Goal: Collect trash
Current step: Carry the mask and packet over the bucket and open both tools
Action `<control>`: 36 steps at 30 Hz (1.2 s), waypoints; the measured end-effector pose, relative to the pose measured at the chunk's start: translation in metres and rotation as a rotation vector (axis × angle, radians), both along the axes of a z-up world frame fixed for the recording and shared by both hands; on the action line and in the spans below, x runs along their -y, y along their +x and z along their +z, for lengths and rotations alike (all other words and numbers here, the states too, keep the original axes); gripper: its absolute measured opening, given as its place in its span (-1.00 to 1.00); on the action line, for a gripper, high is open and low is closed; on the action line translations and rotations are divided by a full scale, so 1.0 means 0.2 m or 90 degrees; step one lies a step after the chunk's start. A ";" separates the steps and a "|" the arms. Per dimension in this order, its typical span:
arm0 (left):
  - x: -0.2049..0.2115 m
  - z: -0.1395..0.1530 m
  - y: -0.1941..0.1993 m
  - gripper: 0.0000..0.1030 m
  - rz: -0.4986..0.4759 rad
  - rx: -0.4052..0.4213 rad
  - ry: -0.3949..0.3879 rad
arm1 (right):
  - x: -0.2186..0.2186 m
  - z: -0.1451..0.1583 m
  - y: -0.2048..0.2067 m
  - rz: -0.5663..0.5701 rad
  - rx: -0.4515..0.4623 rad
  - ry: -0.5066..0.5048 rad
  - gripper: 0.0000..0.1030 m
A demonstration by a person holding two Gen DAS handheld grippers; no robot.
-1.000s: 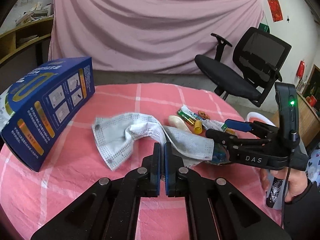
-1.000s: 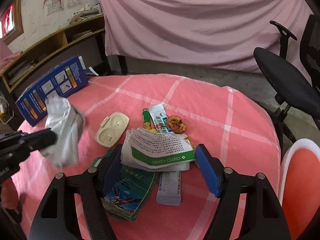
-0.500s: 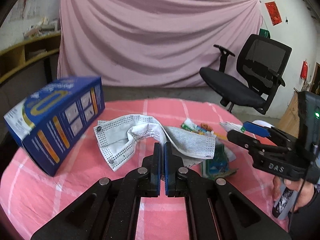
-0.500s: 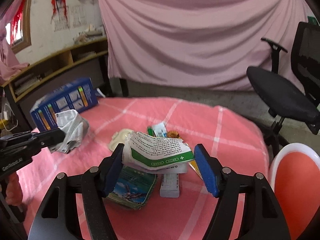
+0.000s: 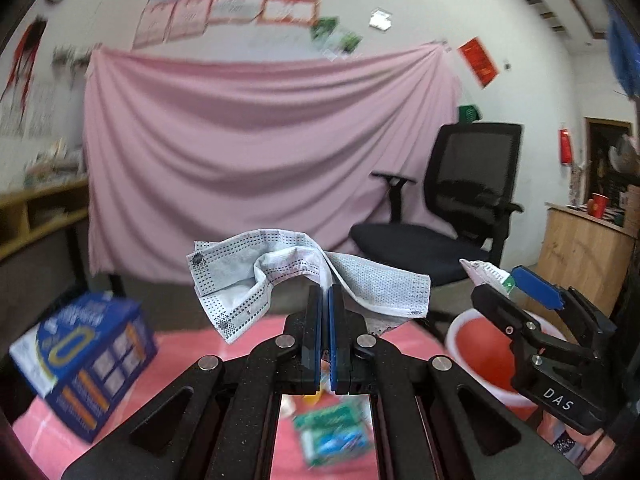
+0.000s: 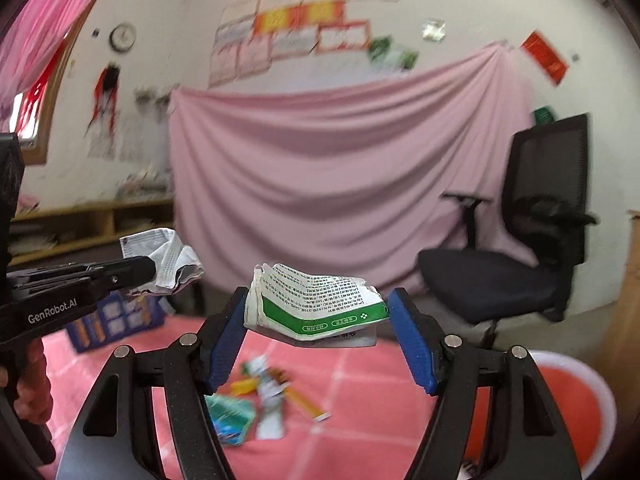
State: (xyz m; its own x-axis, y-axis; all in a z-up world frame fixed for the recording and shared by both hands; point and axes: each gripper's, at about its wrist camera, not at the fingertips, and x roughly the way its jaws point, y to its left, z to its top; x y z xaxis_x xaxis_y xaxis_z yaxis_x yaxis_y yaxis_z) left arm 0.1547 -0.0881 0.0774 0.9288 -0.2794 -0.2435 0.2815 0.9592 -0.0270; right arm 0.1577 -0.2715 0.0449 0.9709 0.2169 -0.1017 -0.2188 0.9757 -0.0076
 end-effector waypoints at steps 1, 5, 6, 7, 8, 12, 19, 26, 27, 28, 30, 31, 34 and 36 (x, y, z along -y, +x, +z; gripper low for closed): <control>0.03 0.01 0.00 -0.97 -0.009 0.011 0.003 | 0.04 0.01 -0.02 -0.019 0.016 0.006 0.33; 0.21 0.04 0.01 -0.97 -0.055 0.044 0.015 | 0.20 0.05 -0.08 -0.085 0.055 0.026 0.33; 0.25 0.05 0.02 -0.97 -0.065 0.047 0.015 | 0.25 0.06 -0.08 -0.106 0.061 0.029 0.33; 0.30 0.05 0.03 -0.98 -0.080 0.050 0.015 | 0.29 0.05 -0.08 -0.120 0.063 0.030 0.33; 0.35 0.06 0.04 -0.97 -0.091 0.050 0.014 | 0.33 0.05 -0.08 -0.137 0.062 0.033 0.33; 0.56 0.06 0.10 -0.97 -0.136 0.045 0.020 | 0.52 0.03 -0.09 -0.195 0.040 0.061 0.33; 0.90 -0.01 0.25 -0.97 -0.206 -0.039 0.039 | 0.75 -0.04 -0.03 -0.263 -0.051 0.088 0.33; 1.10 -0.11 0.38 -0.98 -0.226 -0.137 0.051 | 0.91 -0.14 0.05 -0.286 -0.155 0.120 0.33; 1.12 -0.12 0.41 -0.98 -0.226 -0.152 0.052 | 0.92 -0.15 0.05 -0.287 -0.169 0.124 0.33; 1.14 -0.14 0.44 -0.97 -0.226 -0.166 0.054 | 0.93 -0.16 0.07 -0.288 -0.180 0.128 0.34; 1.17 -0.17 0.48 -0.97 -0.225 -0.192 0.058 | 0.95 -0.19 0.08 -0.288 -0.206 0.140 0.34; 1.17 -0.19 0.48 -0.98 -0.225 -0.202 0.057 | 0.95 -0.20 0.08 -0.289 -0.216 0.143 0.34; 1.18 -0.24 0.53 -0.98 -0.232 -0.247 0.047 | 0.97 -0.24 0.10 -0.292 -0.249 0.150 0.34; 1.18 -0.26 0.55 -0.97 -0.235 -0.267 0.047 | 0.98 -0.26 0.11 -0.294 -0.268 0.154 0.34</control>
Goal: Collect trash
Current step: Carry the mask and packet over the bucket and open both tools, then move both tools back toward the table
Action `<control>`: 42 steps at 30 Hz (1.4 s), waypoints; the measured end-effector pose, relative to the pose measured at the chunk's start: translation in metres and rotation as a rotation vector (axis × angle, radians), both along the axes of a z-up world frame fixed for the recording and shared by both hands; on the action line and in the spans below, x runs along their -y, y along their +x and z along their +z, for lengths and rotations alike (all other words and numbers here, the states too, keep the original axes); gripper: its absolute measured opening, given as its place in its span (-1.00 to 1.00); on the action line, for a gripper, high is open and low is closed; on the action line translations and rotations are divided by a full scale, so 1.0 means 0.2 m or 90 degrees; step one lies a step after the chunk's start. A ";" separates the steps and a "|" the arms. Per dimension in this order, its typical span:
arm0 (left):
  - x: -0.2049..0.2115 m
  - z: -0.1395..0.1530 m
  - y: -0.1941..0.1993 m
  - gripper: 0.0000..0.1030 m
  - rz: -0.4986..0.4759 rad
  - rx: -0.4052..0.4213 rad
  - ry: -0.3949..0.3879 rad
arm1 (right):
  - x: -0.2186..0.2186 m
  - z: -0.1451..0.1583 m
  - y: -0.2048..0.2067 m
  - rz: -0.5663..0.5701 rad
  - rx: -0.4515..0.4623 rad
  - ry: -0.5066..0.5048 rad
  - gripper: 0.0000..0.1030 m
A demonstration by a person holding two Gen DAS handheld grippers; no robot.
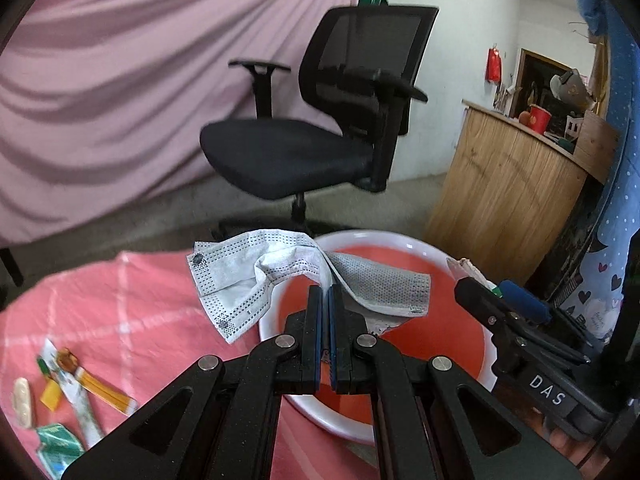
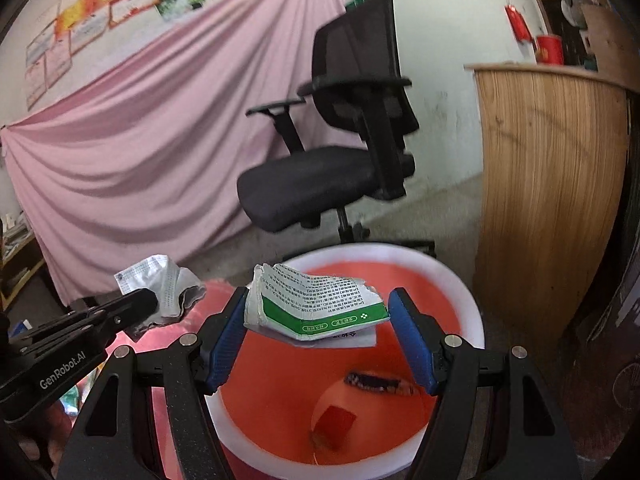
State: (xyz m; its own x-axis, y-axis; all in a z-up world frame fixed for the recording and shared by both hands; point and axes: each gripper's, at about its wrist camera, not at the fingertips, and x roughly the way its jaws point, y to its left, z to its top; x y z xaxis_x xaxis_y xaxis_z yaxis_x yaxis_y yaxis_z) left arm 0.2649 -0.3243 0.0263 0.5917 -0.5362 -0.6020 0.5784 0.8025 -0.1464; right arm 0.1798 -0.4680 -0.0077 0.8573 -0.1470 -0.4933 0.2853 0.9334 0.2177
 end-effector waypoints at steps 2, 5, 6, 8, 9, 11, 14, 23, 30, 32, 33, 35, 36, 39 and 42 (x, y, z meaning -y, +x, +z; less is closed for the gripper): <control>0.02 -0.02 0.03 -0.97 -0.002 -0.022 0.005 | 0.01 -0.01 0.01 -0.002 -0.012 0.003 0.34; 0.02 -0.04 0.06 -0.97 -0.005 -0.050 0.005 | 0.02 -0.04 0.01 -0.004 -0.030 0.013 0.35; 0.01 -0.04 0.06 -0.97 -0.007 -0.057 0.005 | 0.03 -0.05 0.02 -0.004 -0.032 0.017 0.36; 0.01 -0.05 0.07 -0.97 -0.005 -0.067 0.007 | 0.05 -0.05 0.02 -0.007 -0.036 0.022 0.38; 0.01 -0.05 0.07 -0.97 -0.003 -0.069 0.006 | 0.05 -0.05 0.02 -0.008 -0.039 0.024 0.38; 0.00 -0.05 0.07 -0.96 -0.003 -0.074 0.005 | 0.06 -0.06 0.03 -0.010 -0.041 0.026 0.39; -0.01 -0.06 0.08 -0.92 -0.005 -0.084 0.004 | 0.06 -0.06 0.02 -0.014 -0.042 0.029 0.39; -0.08 -0.04 0.06 -0.40 0.009 -0.084 -0.011 | 0.08 -0.05 0.03 -0.023 -0.043 0.032 0.48; -0.18 0.03 0.04 -0.10 0.040 -0.055 -0.032 | 0.05 -0.02 0.02 -0.026 -0.022 0.018 0.68; -0.21 0.05 0.03 -0.03 0.050 -0.046 -0.035 | 0.05 -0.02 0.02 -0.026 -0.016 0.014 0.73; -0.23 0.06 0.03 0.04 0.055 -0.042 -0.037 | 0.04 -0.01 0.02 -0.026 -0.013 0.010 0.74; -0.27 0.09 0.01 0.11 0.065 -0.029 -0.044 | 0.03 0.00 0.02 -0.024 -0.004 0.004 0.82; -0.29 0.10 0.00 0.17 0.071 -0.021 -0.048 | 0.02 0.01 0.01 -0.022 0.003 0.001 0.85; -0.36 0.14 -0.04 0.57 0.092 0.006 -0.062 | -0.02 0.05 -0.01 -0.014 0.037 -0.010 0.96; -0.47 0.19 -0.11 0.84 0.130 0.063 -0.085 | -0.07 0.10 -0.03 -0.002 0.081 -0.023 1.00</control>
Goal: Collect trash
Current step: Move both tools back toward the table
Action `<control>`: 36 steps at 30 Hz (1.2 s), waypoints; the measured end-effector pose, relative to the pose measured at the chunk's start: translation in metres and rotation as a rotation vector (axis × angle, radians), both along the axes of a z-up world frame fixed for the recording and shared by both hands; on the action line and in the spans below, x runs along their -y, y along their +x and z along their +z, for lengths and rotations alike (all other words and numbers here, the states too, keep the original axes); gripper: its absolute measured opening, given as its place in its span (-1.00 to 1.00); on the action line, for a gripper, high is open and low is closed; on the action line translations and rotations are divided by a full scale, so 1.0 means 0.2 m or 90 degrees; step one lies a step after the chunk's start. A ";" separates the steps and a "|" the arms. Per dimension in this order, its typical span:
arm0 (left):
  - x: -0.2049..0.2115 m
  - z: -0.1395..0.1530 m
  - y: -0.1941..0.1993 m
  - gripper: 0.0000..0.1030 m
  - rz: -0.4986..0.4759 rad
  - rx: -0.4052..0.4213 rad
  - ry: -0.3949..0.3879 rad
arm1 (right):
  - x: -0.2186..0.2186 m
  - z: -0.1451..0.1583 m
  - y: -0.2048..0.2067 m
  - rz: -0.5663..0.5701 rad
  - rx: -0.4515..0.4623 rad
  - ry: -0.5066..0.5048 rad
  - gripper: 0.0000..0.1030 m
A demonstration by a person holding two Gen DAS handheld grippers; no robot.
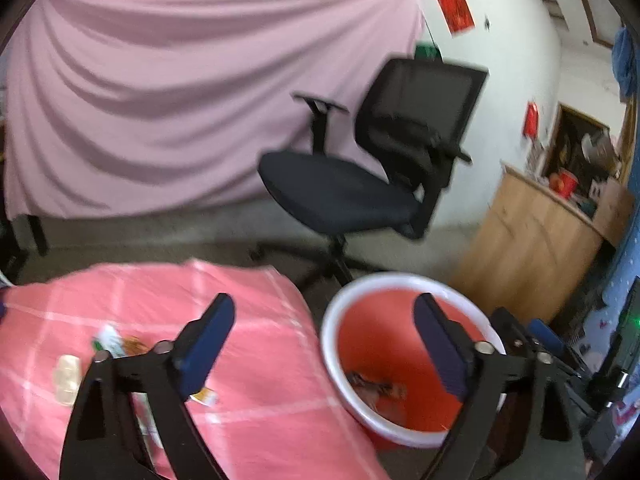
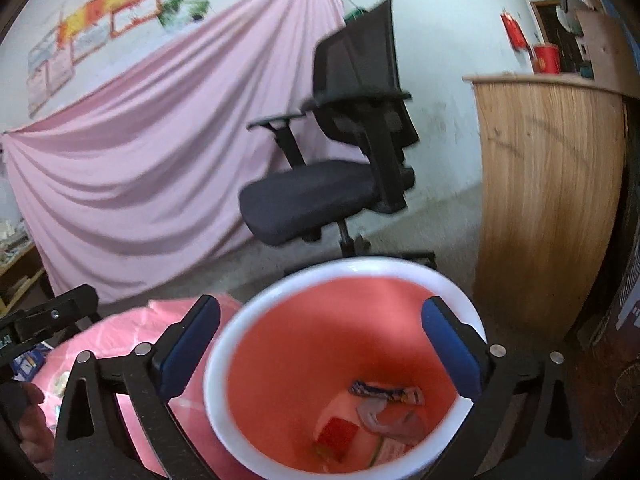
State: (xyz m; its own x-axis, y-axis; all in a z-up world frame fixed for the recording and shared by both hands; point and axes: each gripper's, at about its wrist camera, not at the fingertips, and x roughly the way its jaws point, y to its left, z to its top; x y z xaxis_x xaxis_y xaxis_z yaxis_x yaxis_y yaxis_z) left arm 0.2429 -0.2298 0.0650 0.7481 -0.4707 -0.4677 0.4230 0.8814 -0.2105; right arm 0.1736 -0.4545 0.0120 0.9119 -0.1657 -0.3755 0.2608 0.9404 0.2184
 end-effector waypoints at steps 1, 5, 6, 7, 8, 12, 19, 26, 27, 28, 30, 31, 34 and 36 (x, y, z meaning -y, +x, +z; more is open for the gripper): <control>-0.05 0.02 -0.03 0.89 0.017 0.022 -0.004 | -0.02 0.02 -0.01 0.005 0.018 -0.008 1.00; -0.21 0.09 -0.13 0.97 0.068 0.103 -0.021 | -0.12 0.09 -0.06 0.031 0.082 -0.029 1.00; -0.26 0.10 -0.16 0.97 0.078 0.117 -0.021 | -0.16 0.11 -0.07 0.042 0.105 -0.034 1.00; -0.30 0.12 -0.18 0.97 0.090 0.132 -0.020 | -0.18 0.13 -0.08 0.052 0.121 -0.037 1.00; -0.33 0.12 -0.20 0.97 0.092 0.141 -0.009 | -0.21 0.14 -0.10 0.062 0.135 -0.041 1.00; -0.48 0.14 -0.30 0.97 0.143 0.191 0.002 | -0.36 0.21 -0.16 0.106 0.207 -0.073 1.00; -0.72 0.11 -0.44 0.97 0.202 0.239 0.025 | -0.57 0.26 -0.21 0.168 0.275 -0.116 1.00; -0.92 0.02 -0.50 0.97 0.226 0.237 0.036 | -0.75 0.24 -0.19 0.227 0.278 -0.156 1.00; -0.93 0.01 -0.50 0.97 0.230 0.232 0.041 | -0.78 0.23 -0.17 0.235 0.270 -0.163 1.00; -0.95 0.00 -0.50 0.97 0.233 0.228 0.044 | -0.80 0.23 -0.16 0.241 0.265 -0.167 1.00; -0.99 -0.05 -0.49 0.97 0.241 0.215 0.050 | -0.84 0.20 -0.13 0.255 0.245 -0.179 1.00; -1.01 -0.06 -0.49 0.97 0.243 0.210 0.050 | -0.86 0.18 -0.12 0.260 0.235 -0.184 1.00; -1.05 -0.13 -0.45 0.97 0.250 0.180 0.063 | -0.91 0.14 -0.08 0.273 0.196 -0.197 1.00; -1.06 -0.15 -0.42 0.97 0.253 0.162 0.070 | -0.94 0.11 -0.03 0.283 0.165 -0.206 1.00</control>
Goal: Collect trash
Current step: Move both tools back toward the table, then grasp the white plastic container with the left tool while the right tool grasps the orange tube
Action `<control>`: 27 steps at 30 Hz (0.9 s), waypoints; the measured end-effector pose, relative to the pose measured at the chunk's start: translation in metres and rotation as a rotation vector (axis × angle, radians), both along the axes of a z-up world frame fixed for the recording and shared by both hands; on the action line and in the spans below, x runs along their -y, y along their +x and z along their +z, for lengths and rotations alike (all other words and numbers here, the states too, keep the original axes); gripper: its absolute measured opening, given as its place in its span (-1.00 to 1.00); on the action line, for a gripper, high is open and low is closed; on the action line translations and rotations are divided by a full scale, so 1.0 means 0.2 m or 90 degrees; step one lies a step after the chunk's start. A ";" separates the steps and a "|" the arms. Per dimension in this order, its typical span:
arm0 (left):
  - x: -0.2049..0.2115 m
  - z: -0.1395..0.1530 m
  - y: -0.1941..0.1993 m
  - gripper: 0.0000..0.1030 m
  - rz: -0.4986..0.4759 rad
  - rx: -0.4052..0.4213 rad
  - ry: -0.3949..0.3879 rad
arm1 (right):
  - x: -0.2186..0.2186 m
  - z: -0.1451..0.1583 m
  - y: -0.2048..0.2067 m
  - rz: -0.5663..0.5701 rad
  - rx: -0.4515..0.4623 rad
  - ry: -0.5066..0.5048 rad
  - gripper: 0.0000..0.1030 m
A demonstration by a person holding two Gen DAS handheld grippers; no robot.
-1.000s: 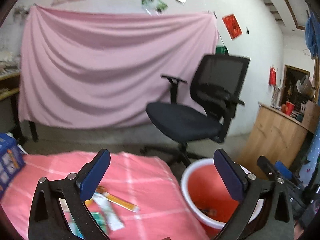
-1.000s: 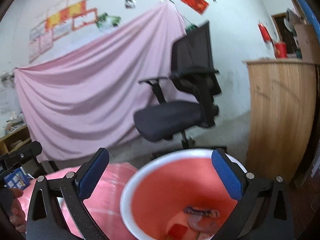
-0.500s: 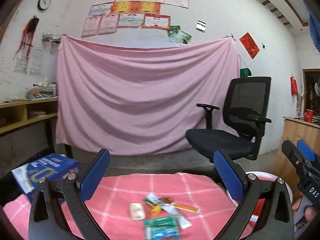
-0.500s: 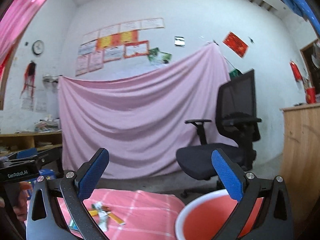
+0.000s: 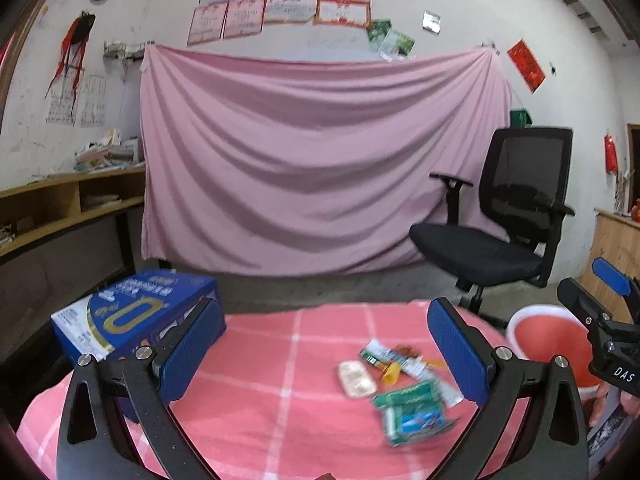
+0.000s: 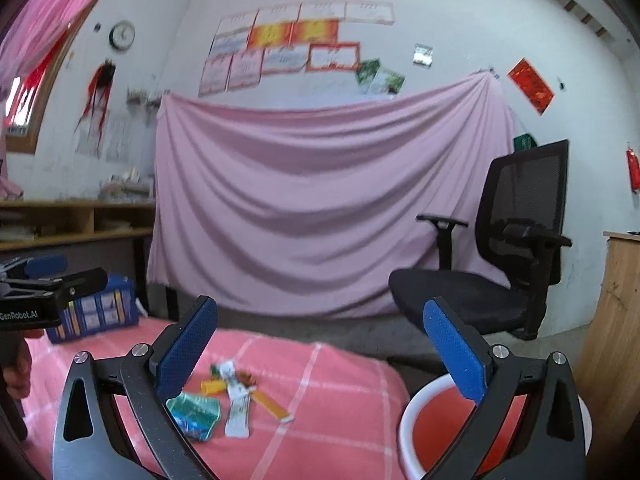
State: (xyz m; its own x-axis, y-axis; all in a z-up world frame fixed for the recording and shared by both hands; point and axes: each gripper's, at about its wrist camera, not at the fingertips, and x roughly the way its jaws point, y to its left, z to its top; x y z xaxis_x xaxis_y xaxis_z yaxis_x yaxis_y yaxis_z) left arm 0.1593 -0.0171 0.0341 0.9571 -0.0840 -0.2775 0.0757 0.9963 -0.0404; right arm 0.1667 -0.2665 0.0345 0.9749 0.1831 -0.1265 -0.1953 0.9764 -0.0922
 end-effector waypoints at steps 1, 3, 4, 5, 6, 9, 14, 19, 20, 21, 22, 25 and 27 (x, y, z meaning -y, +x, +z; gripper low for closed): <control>-0.01 -0.02 0.02 0.97 0.001 -0.010 0.002 | 0.00 -0.01 0.01 0.002 -0.012 -0.004 1.00; -0.01 -0.04 0.05 0.97 0.002 -0.032 0.009 | -0.01 -0.03 0.05 0.004 -0.040 -0.006 1.00; -0.01 -0.06 0.07 0.97 0.001 -0.044 0.013 | -0.01 -0.04 0.05 0.005 -0.051 -0.006 1.00; -0.01 -0.07 0.09 0.97 -0.001 -0.055 0.016 | 0.00 -0.05 0.08 0.006 -0.068 -0.004 1.00; -0.01 -0.09 0.11 0.96 -0.004 -0.068 0.019 | 0.00 -0.06 0.09 0.005 -0.081 -0.002 1.00; 0.00 -0.14 0.18 0.96 -0.013 -0.111 0.026 | 0.01 -0.09 0.17 0.007 -0.135 0.002 0.96; 0.01 -0.22 0.30 0.78 -0.043 -0.185 0.019 | 0.00 -0.15 0.27 0.022 -0.226 0.003 0.71; 0.03 -0.28 0.43 0.66 -0.097 -0.265 -0.010 | -0.03 -0.23 0.41 0.037 -0.322 -0.019 0.46; 0.04 -0.28 0.45 0.51 -0.104 -0.277 -0.012 | -0.04 -0.24 0.43 0.041 -0.335 -0.024 0.37; 0.05 -0.29 0.47 0.40 -0.110 -0.290 -0.012 | -0.05 -0.25 0.44 0.045 -0.346 -0.030 0.35; 0.07 -0.30 0.50 0.36 -0.114 -0.302 -0.010 | -0.06 -0.26 0.46 0.049 -0.356 -0.035 0.32; 0.10 -0.33 0.56 0.21 -0.123 -0.331 -0.005 | -0.08 -0.28 0.50 0.063 -0.379 -0.047 0.14; 0.12 -0.33 0.59 0.08 -0.125 -0.346 0.001 | -0.09 -0.31 0.53 0.073 -0.401 -0.051 0.02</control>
